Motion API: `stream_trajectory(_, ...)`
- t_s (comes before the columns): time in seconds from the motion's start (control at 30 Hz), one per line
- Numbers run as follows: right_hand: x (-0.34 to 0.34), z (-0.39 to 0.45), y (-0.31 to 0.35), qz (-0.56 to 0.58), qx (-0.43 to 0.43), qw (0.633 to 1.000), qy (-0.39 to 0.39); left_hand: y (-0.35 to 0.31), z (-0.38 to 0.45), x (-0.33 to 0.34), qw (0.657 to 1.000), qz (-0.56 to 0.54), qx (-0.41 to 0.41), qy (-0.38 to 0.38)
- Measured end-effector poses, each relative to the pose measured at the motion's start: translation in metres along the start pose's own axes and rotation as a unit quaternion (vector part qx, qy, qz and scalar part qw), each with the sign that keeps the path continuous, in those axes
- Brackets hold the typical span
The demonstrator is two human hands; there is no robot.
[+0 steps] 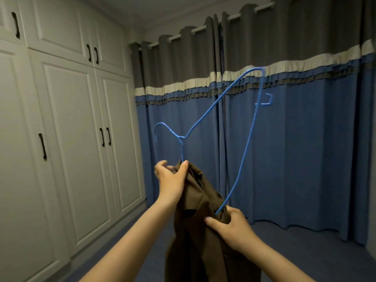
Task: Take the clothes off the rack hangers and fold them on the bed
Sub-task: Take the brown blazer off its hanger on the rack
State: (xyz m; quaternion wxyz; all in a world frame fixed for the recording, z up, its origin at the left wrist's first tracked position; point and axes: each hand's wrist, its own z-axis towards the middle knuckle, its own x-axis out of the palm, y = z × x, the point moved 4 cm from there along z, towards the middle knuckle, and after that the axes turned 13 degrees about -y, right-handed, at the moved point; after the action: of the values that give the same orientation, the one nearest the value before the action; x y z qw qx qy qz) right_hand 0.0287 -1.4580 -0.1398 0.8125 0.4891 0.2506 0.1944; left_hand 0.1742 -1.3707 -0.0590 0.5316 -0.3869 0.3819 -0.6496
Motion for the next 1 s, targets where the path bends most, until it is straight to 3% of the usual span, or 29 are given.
stream_trajectory(0.1, -0.003, -0.005, -0.007, -0.017, 0.033, 0.998, 0.049, -0.001, 0.009, -0.002, 0.994, 0.076, 0.071, 0.025)
stream_trajectory(0.2, -0.002, -0.009, -0.011, -0.041, 0.043, 0.994, 0.088, -0.007, 0.004, 0.004, 0.991, 0.018, 0.034, 0.125)
stream_trajectory(0.3, -0.006, -0.012, -0.011, -0.025, 0.078, 0.991, 0.104, -0.008, 0.009, 0.003, 0.991, 0.016, 0.026, 0.127)
stream_trajectory(0.4, -0.008, -0.008, -0.014, -0.056, 0.076, 0.988, 0.120, -0.001, 0.019, 0.006, 0.995, 0.035, -0.021, 0.093)
stream_trajectory(0.53, 0.000, -0.010, -0.027, -0.135, 0.037, 0.979, 0.149, -0.002, 0.047, -0.006, 0.997, 0.071, -0.016, -0.028)
stream_trajectory(0.63, 0.007, -0.015, -0.046, -0.146, 0.028, 0.976, 0.157, -0.007, 0.060, -0.022, 0.990, 0.140, -0.009, -0.021)
stream_trajectory(0.73, 0.007, -0.018, -0.063, -0.146, 0.014, 0.977, 0.152, -0.005, 0.063, -0.040, 0.979, 0.195, -0.053, -0.012)
stream_trajectory(1.0, 0.015, -0.007, -0.081, -0.182, -0.005, 0.973, 0.140, 0.054, 0.034, -0.107, 0.990, 0.077, -0.106, -0.058)
